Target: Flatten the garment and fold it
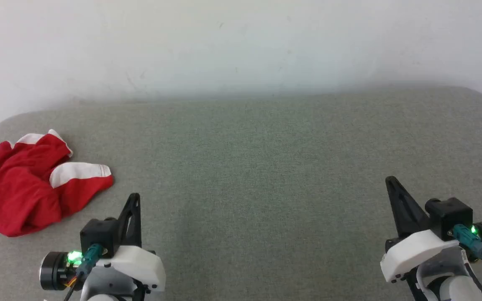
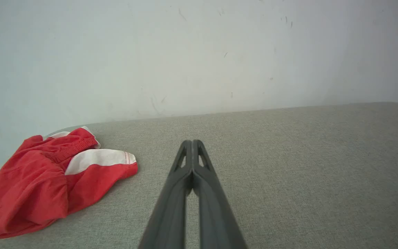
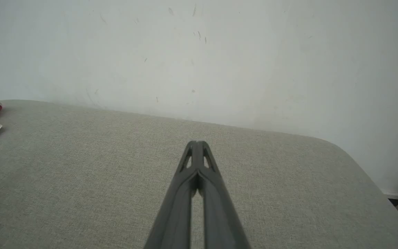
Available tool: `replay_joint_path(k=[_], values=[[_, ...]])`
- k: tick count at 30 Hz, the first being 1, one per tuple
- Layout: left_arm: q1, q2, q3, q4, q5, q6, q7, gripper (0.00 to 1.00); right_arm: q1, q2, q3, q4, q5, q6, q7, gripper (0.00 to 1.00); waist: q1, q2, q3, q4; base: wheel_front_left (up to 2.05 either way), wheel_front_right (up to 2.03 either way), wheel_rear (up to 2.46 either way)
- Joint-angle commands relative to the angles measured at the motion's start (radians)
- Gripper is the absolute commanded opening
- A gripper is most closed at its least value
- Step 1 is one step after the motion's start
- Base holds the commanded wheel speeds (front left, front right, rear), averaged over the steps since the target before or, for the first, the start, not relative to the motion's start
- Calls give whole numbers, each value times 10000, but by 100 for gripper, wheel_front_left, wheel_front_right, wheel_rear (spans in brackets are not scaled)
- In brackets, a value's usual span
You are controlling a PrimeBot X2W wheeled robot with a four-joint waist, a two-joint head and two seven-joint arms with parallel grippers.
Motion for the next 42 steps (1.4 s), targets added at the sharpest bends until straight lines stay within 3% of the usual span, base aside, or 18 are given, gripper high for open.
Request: replay_joint_path(k=[1,19,20,42], values=[[-129,-53,39,22,68,-81,3,0,139,42,-5,-68,-60,-21,5,0,0,0,0,0,0,0,0],[-129,-53,39,22,68,-81,3,0,139,42,-5,-68,-60,-21,5,0,0,0,0,0,0,0,0],[3,2,-4,-2,-2,4,-3,100,-3,-2,2,6,4,0,-3,100,0,0,0,0,0,0,0],[-117,16,-304,-138,18,546,-415,100,68,0,-308,-202,373,-3,-415,100,0,0,101,136,0,0,0]])
